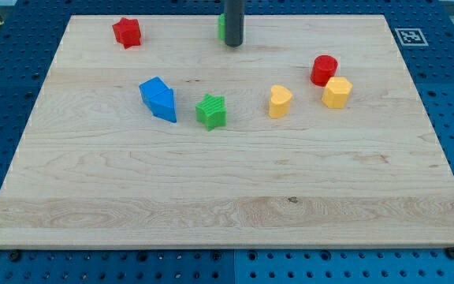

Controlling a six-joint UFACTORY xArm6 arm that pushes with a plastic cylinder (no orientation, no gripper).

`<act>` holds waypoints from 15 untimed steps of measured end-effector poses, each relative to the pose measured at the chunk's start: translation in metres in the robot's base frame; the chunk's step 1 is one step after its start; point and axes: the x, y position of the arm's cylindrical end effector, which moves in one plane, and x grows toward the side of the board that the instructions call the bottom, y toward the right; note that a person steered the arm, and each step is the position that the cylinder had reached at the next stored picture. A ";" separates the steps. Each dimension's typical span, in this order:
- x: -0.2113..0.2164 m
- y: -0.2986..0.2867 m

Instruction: Move yellow hexagon towards top right

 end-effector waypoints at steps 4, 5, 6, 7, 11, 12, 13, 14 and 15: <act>0.051 0.001; 0.051 0.001; 0.051 0.005; 0.051 0.012; 0.061 0.030; 0.061 0.032; 0.062 0.037; 0.081 0.063; 0.107 0.087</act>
